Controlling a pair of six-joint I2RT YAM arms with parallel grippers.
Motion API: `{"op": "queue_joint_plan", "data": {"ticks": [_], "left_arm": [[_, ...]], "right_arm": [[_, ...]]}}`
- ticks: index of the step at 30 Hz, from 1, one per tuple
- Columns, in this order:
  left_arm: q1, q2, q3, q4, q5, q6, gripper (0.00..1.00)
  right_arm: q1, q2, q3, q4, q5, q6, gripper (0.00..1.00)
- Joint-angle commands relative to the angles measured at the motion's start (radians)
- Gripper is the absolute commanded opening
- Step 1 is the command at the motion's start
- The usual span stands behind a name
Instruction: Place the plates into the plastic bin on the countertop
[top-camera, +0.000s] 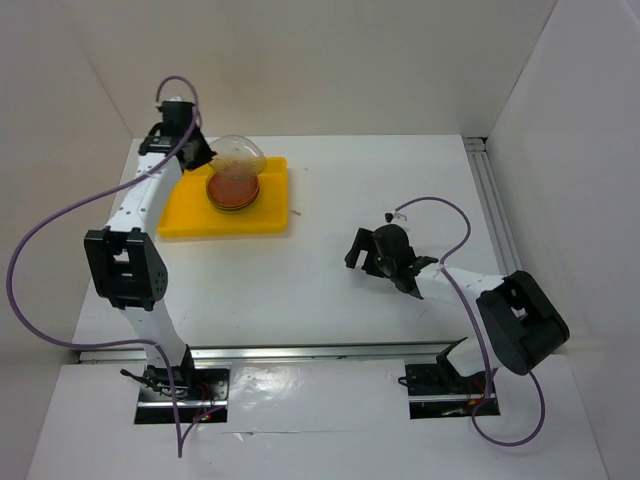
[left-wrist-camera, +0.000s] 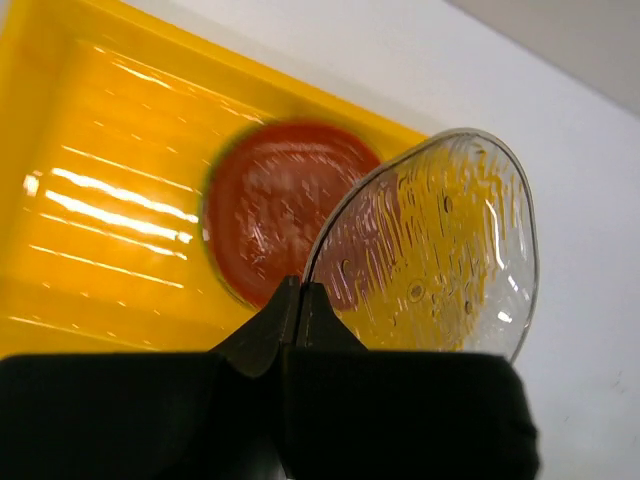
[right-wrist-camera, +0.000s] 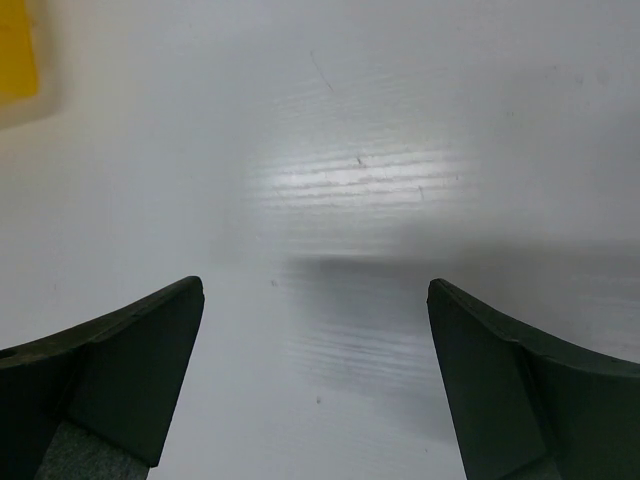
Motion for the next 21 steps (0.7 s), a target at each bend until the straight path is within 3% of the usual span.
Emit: {"op": "queue_joint_plan", "data": {"ticks": [1,8,21], "left_arm": [[0.122,0.017,0.028,0.088,0.230,0.021,0.00],[0.216,0.210,0.165,0.111,0.610,0.154,0.00],[0.293,0.277,0.084,0.163,0.635,0.193,0.00]], "right_arm": [[0.014,-0.006,-0.021,0.118,-0.024,0.005,1.00],[0.047,0.012,-0.022,0.098,-0.034,-0.044,1.00],[0.065,-0.008,-0.060,0.141,-0.072,-0.075,1.00]]}}
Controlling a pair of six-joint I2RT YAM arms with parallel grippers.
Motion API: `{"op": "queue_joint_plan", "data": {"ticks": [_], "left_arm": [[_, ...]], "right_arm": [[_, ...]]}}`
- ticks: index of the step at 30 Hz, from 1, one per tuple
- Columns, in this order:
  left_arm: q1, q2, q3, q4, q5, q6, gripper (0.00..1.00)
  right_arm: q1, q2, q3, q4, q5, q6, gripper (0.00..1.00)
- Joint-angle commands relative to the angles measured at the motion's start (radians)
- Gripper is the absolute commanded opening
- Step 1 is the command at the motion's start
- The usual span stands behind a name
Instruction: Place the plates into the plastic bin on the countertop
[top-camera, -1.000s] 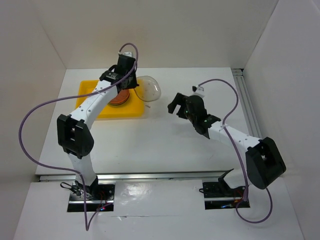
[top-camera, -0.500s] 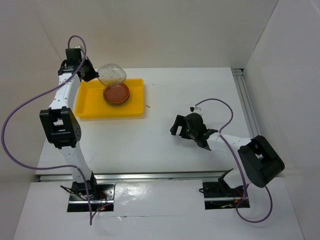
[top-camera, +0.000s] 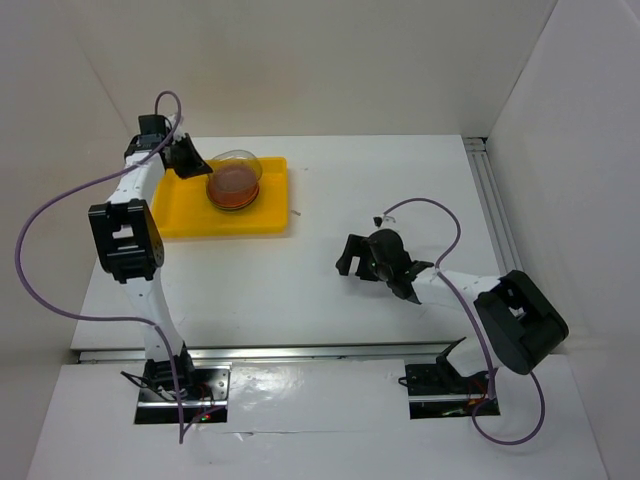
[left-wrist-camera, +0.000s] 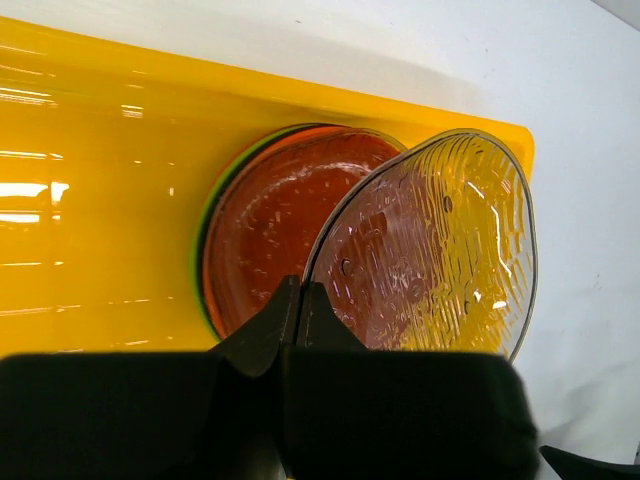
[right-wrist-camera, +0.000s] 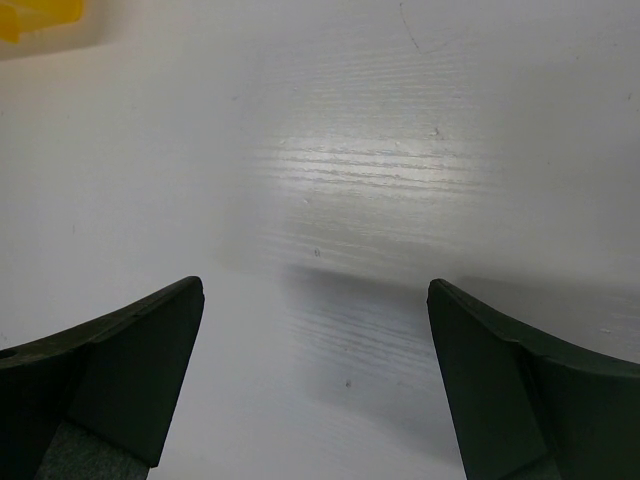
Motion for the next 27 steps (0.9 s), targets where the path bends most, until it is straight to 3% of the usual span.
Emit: {"op": "queue_joint_plan", "data": {"ticks": [1,5,9,14,15,16,22,24,26,27], "left_arm": [[0.023,-0.022,-0.006,0.058,0.030,0.029,0.00],[0.045,0.006,-0.006,0.058,0.044,0.052,0.01],[0.059,0.044,0.020,0.058,0.101,0.052,0.12],[0.068,0.012,0.020,0.058,0.082,0.040,0.50],[0.068,0.012,0.020,0.058,0.073,0.030,0.65],[0.068,0.012,0.020,0.058,0.064,0.029,0.70],[0.068,-0.043,0.031,0.049,0.073,-0.007,0.84],[0.068,-0.115,0.040,0.037,0.035,-0.047,0.88],[0.068,-0.178,0.025,-0.019,-0.011,-0.087,1.00],[0.068,-0.216,0.014,-0.038,-0.054,-0.107,1.00]], "right_arm": [[0.010,-0.014,-0.018,0.062,-0.007,-0.037,1.00],[0.010,-0.025,-0.018,0.062,-0.018,-0.047,1.00],[0.010,-0.045,-0.018,0.053,-0.018,-0.047,1.00],[0.010,-0.054,-0.018,0.053,-0.031,-0.056,1.00],[0.010,-0.054,-0.018,0.053,-0.032,-0.056,1.00],[0.019,-0.054,-0.018,0.053,-0.032,-0.056,1.00],[0.029,-0.082,-0.018,0.044,-0.022,-0.056,1.00],[0.029,-0.091,-0.009,0.022,-0.012,-0.056,1.00],[0.029,-0.125,0.014,-0.005,-0.001,-0.076,1.00],[0.029,-0.135,0.048,-0.057,0.013,-0.089,1.00]]}}
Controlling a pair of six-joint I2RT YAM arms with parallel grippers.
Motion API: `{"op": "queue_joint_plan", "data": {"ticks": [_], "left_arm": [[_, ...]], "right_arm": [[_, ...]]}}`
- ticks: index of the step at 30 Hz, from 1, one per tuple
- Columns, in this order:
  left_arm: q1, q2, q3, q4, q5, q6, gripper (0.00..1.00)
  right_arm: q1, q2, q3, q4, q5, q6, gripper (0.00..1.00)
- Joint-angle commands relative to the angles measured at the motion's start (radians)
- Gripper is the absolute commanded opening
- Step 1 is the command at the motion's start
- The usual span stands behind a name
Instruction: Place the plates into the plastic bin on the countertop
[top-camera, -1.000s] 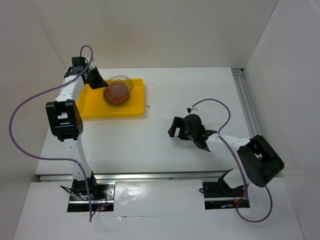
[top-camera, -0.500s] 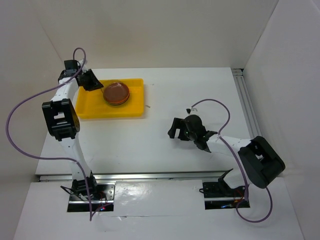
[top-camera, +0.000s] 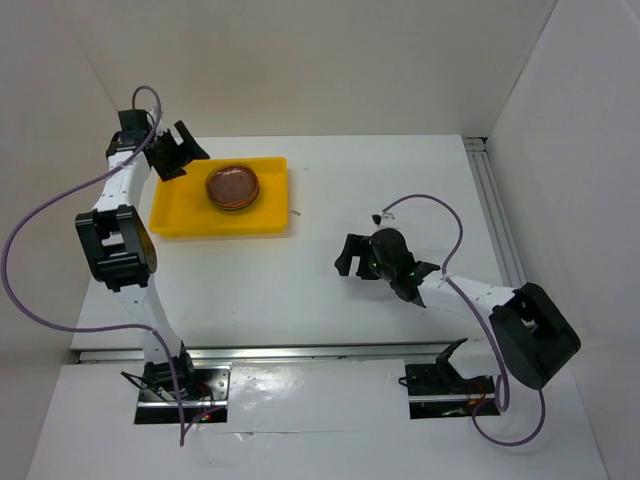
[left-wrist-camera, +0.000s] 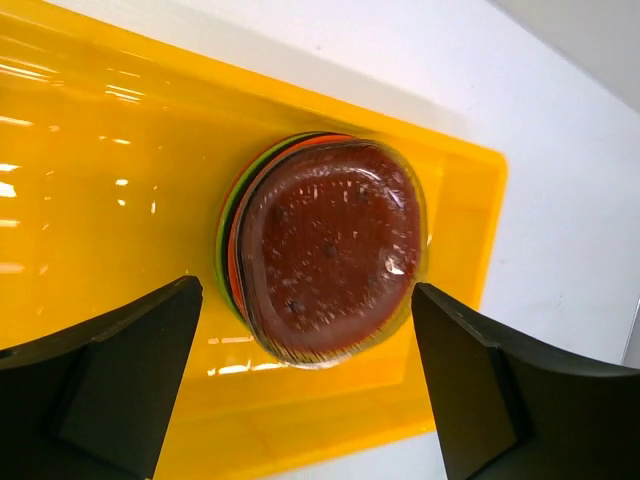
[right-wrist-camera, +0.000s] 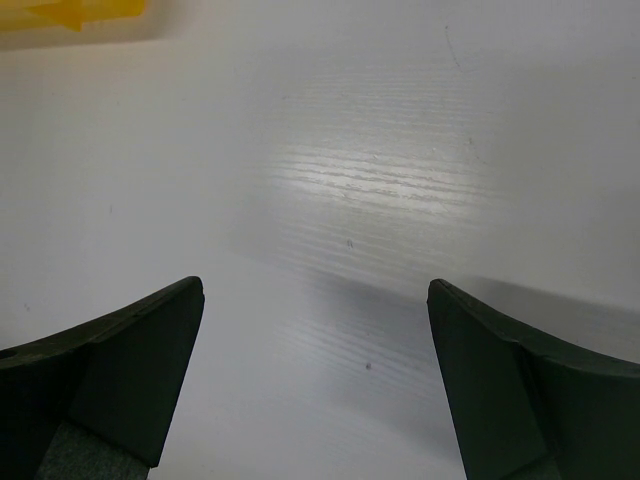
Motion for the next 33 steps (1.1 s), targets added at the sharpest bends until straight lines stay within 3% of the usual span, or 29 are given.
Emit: {"op": "queue_joint_plan", "data": {"ticks": [1,2,3,6,8,11,14,19,22,26,33], "left_arm": [[-0.011,-0.220,0.010,-0.051,-0.102,-0.103,1.00],[-0.036,-0.296,0.010,-0.083,-0.155,-0.103,1.00],[-0.073,-0.330,0.045,-0.161,-0.320,-0.081,1.00],[-0.284,-0.500,0.027,-0.203,-0.614,-0.027,1.00],[-0.431,-0.594,-0.005,-0.206,-0.671,-0.016,1.00],[-0.545,-0.725,-0.025,-0.293,-0.661,-0.063,1.00],[-0.603,-0.902,-0.184,-0.293,-0.605,-0.097,1.00],[-0.616,-1.197,-0.543,-0.240,-0.550,-0.120,1.00],[-0.616,-1.338,-0.660,-0.250,-0.541,-0.120,1.00],[-0.616,-1.455,-0.752,-0.296,-0.526,-0.120,1.00],[-0.616,-1.498,-0.745,-0.353,-0.535,-0.102,1.00]], "right_arm": [[0.018,-0.083,0.082,-0.086,0.057,-0.063,1.00],[0.029,-0.095,0.111,-0.128,0.103,-0.080,1.00],[0.038,-0.107,0.168,-0.216,0.134,-0.092,1.00],[0.066,-0.163,0.277,-0.368,0.220,-0.146,1.00],[0.081,-0.208,0.334,-0.444,0.253,-0.190,1.00],[0.136,-0.291,0.429,-0.573,0.319,-0.235,1.00],[0.170,-0.391,0.495,-0.671,0.364,-0.253,1.00],[0.195,-0.491,0.588,-0.835,0.419,-0.253,1.00],[0.195,-0.543,0.609,-0.904,0.448,-0.253,1.00],[0.204,-0.592,0.639,-0.949,0.471,-0.253,1.00],[0.204,-0.601,0.639,-0.958,0.508,-0.232,1.00]]}}
